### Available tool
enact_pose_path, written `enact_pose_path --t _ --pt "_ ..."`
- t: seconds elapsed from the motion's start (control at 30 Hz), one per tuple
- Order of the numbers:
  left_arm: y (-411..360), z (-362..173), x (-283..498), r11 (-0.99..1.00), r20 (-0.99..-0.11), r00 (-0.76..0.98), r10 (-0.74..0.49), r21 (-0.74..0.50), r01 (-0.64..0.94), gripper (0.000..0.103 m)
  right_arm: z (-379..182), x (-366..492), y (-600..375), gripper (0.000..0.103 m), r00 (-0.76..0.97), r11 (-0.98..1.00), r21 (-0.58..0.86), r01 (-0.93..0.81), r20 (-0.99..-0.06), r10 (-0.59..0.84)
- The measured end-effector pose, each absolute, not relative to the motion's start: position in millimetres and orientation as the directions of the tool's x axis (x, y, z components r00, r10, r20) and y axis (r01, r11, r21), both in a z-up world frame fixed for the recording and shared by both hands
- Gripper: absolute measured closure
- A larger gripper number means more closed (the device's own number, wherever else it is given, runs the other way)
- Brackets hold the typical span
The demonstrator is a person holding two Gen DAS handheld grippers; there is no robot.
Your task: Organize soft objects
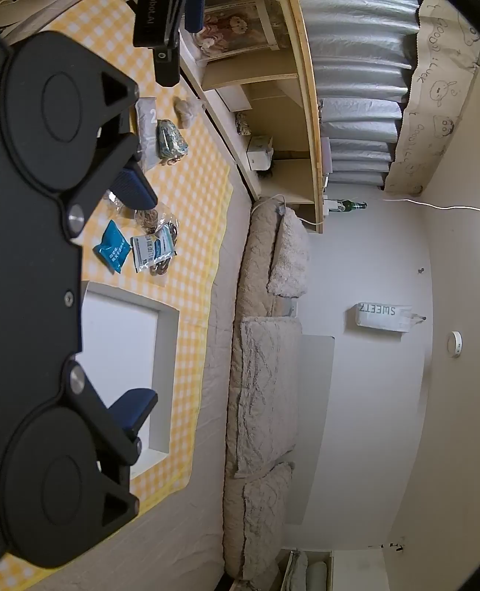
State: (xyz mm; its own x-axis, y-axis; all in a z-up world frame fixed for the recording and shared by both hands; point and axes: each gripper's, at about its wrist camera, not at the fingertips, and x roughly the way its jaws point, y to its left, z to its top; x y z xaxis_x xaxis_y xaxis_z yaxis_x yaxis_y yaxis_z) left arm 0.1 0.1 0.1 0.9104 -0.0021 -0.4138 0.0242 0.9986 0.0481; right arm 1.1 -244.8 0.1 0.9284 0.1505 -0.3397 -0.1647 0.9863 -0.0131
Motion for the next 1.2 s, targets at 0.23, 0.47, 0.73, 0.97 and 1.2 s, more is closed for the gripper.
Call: enact_pose_path --t 0.23,0.47,0.73,0.97,1.2 --pt "0.1 0.1 0.2 0.999 -0.415 0.91 -0.002 0.048 0.025 0.0 -0.2 1.1 -244.3 0.0 0.929 0.987 -0.012 -0.161 -0.339 0.148" --pt "-0.1 0.0 0.2 0.999 -0.415 0.91 -0.002 0.048 0.024 0.0 1.3 -0.2 -245.6 0.0 0.929 0.987 -0.011 -0.161 -0.339 0.147" --pt "0.0 0.0 0.2 0.999 -0.415 0.91 -0.003 0.048 0.025 0.0 1.9 -0.3 -245.6 0.0 0.929 0.987 -0.011 -0.159 -0.34 0.146" --pt "0.0 0.0 0.3 0.999 -0.415 0.91 -0.002 0.048 0.025 0.0 -1.2 0.8 -244.9 0.0 0.928 0.987 -0.016 -0.158 -0.345 0.143" --pt "0.0 0.0 0.3 0.999 -0.416 0.909 -0.002 0.047 0.024 0.0 -0.5 0.9 -244.9 0.0 0.927 0.987 -0.016 -0.157 -0.346 0.142"
